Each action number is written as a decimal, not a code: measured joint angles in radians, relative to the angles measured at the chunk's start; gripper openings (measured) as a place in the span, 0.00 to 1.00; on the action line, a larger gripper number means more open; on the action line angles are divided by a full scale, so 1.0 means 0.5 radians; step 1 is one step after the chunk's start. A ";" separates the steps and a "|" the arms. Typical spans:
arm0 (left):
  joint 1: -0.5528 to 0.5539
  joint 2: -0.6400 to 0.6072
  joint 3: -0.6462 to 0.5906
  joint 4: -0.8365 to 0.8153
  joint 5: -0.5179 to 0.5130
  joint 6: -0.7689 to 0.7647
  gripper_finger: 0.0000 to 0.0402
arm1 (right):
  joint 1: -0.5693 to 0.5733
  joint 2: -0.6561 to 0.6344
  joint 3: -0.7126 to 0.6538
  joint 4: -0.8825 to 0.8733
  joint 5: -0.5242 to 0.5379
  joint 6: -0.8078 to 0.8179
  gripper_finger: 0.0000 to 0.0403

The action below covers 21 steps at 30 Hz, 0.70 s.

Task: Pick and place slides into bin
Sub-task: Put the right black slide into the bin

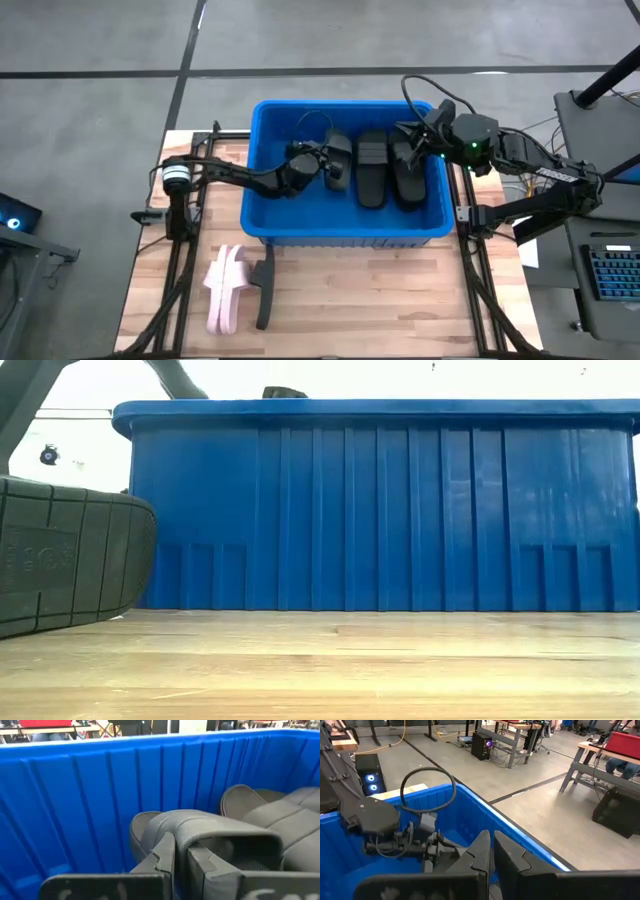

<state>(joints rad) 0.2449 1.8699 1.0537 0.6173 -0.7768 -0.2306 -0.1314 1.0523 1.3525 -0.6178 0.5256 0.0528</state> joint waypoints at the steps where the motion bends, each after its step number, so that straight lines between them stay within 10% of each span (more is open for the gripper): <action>1: 0.000 0.017 0.005 0.002 0.002 0.000 0.00 | 0.000 0.000 0.000 0.000 0.000 0.000 0.03; 21: 0.194 0.108 0.009 -0.015 0.414 -0.051 0.00 | 0.000 0.000 -0.002 0.004 0.000 -0.002 0.03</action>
<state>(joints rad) 0.3419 1.9240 1.0584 0.6098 -0.5696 -0.2562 -0.1314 1.0523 1.3518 -0.6159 0.5255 0.0521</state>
